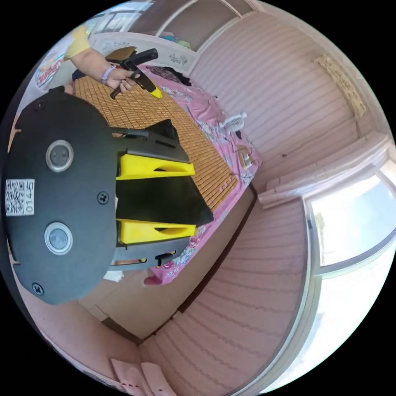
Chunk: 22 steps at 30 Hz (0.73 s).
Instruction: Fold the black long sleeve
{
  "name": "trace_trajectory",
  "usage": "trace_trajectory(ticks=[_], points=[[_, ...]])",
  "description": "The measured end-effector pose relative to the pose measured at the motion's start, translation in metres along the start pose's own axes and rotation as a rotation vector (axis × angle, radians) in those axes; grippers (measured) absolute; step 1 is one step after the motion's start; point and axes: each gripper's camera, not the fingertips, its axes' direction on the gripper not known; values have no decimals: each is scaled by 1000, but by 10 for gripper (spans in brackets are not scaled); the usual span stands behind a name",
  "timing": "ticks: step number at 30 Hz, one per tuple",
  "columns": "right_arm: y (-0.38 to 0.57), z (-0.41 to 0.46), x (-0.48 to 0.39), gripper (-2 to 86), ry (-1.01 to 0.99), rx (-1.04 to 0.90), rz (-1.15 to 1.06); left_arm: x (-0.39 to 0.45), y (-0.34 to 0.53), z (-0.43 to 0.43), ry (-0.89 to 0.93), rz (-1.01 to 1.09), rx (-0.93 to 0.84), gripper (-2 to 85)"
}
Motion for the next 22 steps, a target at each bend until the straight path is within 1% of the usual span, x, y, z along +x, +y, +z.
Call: trace_trajectory(ticks=[1,3,4,6,8,9,10,11,12,14,16,18,20,22], points=[[9,20,6,152,28,-22,43,-17,8,6,-36,-46,-28,36],[37,35,2,144,3,15,0,-31,32,-6,-91,-3,-45,21],[64,38,-7,133,-11,37,-70,-36,55,-24,-146,64,-59,9],[117,37,-27,105,13,59,-194,-42,98,-61,-248,141,-86,-3],[206,32,-57,36,81,112,-330,-49,169,-123,-353,198,-118,-8],[229,32,-64,29,86,113,-354,-49,188,-140,-381,199,-127,-8],[271,34,-76,13,79,90,-365,-49,224,-172,-445,188,-149,-9],[309,38,-87,8,62,39,-371,-46,260,-205,-518,170,-159,-9],[326,41,-94,5,60,11,-371,-43,277,-222,-555,165,-158,-9],[385,46,-127,0,88,-51,-401,-27,339,-287,-701,109,-109,-10],[414,49,-158,-1,101,-57,-446,-15,380,-333,-777,42,-37,-10],[430,53,-192,-2,63,-45,-495,-4,418,-373,-825,-27,49,-10],[444,64,-243,-1,24,-8,-595,9,471,-420,-895,-104,172,-10],[452,77,-287,0,-31,12,-709,20,513,-450,-955,-150,252,-9]])
